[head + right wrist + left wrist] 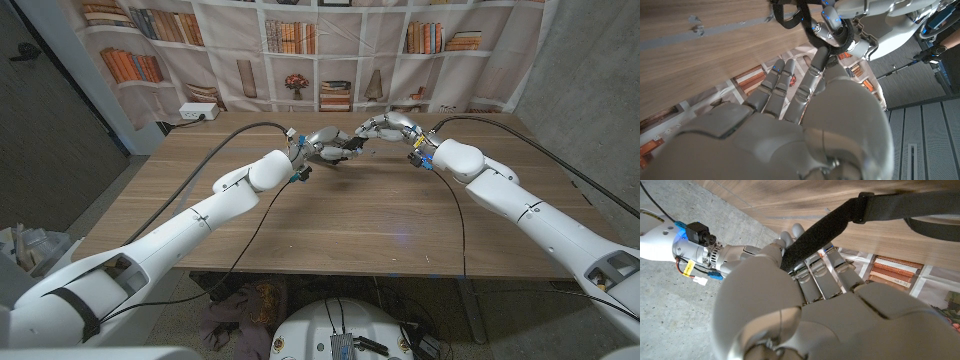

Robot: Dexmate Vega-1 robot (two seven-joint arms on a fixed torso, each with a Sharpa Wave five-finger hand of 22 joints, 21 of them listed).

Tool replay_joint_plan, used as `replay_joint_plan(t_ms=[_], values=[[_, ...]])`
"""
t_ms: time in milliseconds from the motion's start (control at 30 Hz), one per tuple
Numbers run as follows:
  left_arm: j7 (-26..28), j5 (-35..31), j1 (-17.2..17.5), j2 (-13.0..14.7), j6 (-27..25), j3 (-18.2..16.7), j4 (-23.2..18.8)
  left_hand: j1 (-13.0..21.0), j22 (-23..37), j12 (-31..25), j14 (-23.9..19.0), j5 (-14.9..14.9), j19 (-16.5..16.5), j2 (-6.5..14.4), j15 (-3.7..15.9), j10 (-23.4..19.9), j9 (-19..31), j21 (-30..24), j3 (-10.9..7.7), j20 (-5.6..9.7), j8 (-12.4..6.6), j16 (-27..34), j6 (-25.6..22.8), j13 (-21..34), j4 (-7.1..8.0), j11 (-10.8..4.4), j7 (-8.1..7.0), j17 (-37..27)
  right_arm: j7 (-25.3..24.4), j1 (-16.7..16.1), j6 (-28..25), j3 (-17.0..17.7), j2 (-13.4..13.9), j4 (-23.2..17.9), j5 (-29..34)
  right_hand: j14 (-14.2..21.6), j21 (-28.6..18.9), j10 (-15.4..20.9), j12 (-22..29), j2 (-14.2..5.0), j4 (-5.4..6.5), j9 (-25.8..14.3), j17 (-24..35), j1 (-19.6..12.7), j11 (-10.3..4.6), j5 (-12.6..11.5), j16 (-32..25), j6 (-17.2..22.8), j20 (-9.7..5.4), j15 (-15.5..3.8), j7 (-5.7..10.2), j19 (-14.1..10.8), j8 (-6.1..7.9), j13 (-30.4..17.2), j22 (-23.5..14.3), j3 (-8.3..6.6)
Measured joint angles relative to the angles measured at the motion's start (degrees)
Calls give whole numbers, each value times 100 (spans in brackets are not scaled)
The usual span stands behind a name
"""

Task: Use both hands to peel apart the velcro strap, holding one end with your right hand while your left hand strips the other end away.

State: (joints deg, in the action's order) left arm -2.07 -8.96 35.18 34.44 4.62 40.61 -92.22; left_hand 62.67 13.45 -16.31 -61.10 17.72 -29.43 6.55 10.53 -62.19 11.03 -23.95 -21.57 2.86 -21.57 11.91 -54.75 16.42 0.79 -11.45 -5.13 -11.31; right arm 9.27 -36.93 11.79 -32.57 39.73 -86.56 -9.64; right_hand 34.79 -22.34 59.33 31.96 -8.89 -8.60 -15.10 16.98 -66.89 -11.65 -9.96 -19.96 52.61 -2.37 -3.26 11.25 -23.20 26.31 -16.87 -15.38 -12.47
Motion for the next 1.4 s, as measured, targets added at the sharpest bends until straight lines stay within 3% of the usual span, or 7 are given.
replay_joint_plan(t_ms=[67, 167, 233, 333, 400, 800, 1400], values=[[7, 0, 2, 2, -5, -4, 0, 0, 0, 0, 0, 0, 0, 0, 0, 0, 0, 0, 0, 0, 5, 0, 0, 1, 0, 0, 0, 0, -19, 0, 13, 0, -5, 5, 21, 306, -118, 26, 12, 11, 0, 6, 121, -87, 26, 0, -173, 0, -20, -9, 0, -23, 0, -34, -57, 0], [20, 0, 7, 7, -14, -16, -1, 0, 0, 0, 0, 0, 0, 0, 0, 0, 3, 0, 0, 0, 6, 0, 0, 1, 0, 0, 0, 0, -73, 0, 38, 0, -9, 7, 62, 1272, -773, 37, -36, 88, 7, -10, 839, -295, 37, 0, -847, -14, -15, -143, 15, -296, 0, -104, -479, 105], [33, 0, 9, 10, -21, -20, -1, 0, 0, 1, 0, 0, 0, 0, 0, 1, 5, 0, 0, 0, 6, 0, 0, 1, 0, 1, 0, 0, -109, -10, 57, 3, -16, 10, 75, 1918, -1759, 46, -211, 125, 36, -56, 1720, -393, 46, -24, -1310, -32, -20, -337, 36, -428, -16, -236, -1035, 249], [41, 2, 9, 14, -25, -25, -2, 0, -1, 15, 0, 0, 0, 0, 0, 1, 5, -21, 0, 0, 7, 0, 0, 1, 0, 1, 0, 0, -144, -19, 89, 15, -26, 23, 87, 2263, -3615, 69, -635, 107, 67, -180, 2757, -450, 67, -25, -1118, 4, -29, -548, 72, -188, -229, -479, -1578, 366], [44, 5, 9, 15, -26, -26, -1, 0, -9, 15, 0, 0, -1, 0, 0, 1, 5, -21, 0, -1, 9, 0, 1, 1, 0, 1, 0, 0, -152, -20, 109, 21, -31, 38, 90, 2362, -4077, 69, -744, 107, 70, -224, 2924, -450, 67, -25, -1014, 8, -21, -589, 76, -180, -284, -539, -1631, 370], [46, 7, -51, -2, -3, -18, 113, 0, -15, 20, 0, 30, 20, 0, 0, 3, 5, -21, 0, -22, 11, 0, 2, 0, 0, 3, -1, 0, -71, 52, 272, 5, -90, 205, 93, 2388, -4257, -58, -787, 59, 5, -271, 2961, -598, 92, -23, -926, -14, -35, -615, 52, -456, -330, -615, -1541, 304], [12, -2, -132, -44, 90, 26, 230, 0, -15, 48, 1, 29, 20, 0, 0, -12, 33, -65, 0, -22, 33, 0, 11, -9, 0, -11, -10, 0, 44, 169, 421, 41, -142, 477, -61, 2469, -4257, -58, -780, 70, -20, -243, 3014, -638, 133, -46, -903, 19, -40, -655, 20, -513, -330, -667, -1435, 279]])
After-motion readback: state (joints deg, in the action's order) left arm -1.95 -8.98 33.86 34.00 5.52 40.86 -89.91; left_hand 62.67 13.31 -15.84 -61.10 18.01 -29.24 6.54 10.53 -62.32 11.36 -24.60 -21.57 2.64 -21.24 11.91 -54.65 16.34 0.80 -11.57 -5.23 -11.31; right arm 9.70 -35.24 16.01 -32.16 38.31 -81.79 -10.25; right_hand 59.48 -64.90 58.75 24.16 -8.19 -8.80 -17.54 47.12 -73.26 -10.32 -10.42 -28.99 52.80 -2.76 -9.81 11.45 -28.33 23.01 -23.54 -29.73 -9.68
